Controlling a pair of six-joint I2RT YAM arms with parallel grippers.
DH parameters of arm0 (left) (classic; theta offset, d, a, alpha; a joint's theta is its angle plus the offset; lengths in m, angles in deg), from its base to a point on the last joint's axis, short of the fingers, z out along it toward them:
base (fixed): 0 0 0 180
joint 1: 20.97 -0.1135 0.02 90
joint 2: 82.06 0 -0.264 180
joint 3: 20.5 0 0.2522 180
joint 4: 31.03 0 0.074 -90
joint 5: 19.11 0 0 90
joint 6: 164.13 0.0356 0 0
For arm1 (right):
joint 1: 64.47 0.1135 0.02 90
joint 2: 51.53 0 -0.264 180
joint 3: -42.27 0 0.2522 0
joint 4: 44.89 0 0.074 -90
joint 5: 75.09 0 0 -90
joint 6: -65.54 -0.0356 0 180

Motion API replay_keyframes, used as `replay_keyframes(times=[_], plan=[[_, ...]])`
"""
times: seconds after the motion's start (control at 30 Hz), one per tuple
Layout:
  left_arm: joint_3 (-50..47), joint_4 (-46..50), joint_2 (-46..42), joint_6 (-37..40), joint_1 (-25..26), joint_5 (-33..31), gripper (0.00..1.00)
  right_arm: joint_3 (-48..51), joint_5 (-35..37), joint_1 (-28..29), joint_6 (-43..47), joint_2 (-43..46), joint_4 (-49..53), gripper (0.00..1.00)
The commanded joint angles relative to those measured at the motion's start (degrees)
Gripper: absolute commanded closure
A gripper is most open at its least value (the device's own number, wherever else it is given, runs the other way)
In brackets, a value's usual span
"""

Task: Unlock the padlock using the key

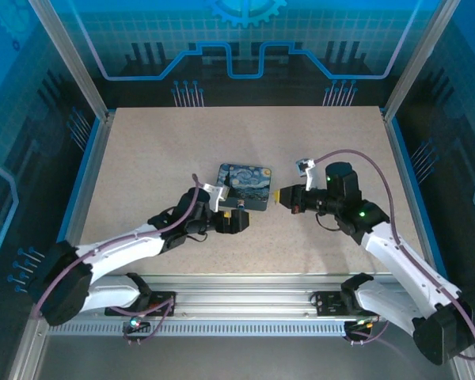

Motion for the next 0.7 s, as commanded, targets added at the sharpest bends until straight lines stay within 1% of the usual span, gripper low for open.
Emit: replay_keyframes(times=[0.0, 0.17, 0.23, 0.33, 0.53, 0.67], plan=[[-1.45, -10.96, 4.26, 1.69, 0.96, -5.98, 0.01, -0.16, 5.55, -1.95, 1.09, -3.66, -1.16, 1.0], [-3.12, -21.33, 10.92, 3.69, 1.34, -8.54, 0.01, -3.24, 8.69, -4.29, 1.16, -11.88, -4.79, 1.0], [-2.77, -23.43, 13.63, 4.51, 1.38, -10.16, 0.01, -5.22, 9.95, -4.99, 1.26, -15.47, -5.77, 1.0], [-2.09, -26.58, 17.41, 4.76, 1.38, -10.85, 0.01, -8.35, 11.09, -6.08, 1.46, -20.01, -7.1, 1.0], [-1.87, -34.56, 24.72, 4.61, 1.53, -12.54, 0.01, -11.87, 12.53, -7.55, 0.96, -27.52, -10.31, 1.0], [-2.67, -41.25, 28.22, 5.52, 2.17, -14.23, 0.01, -13.79, 12.89, -7.73, 0.92, -30.91, -11.43, 1.0]])
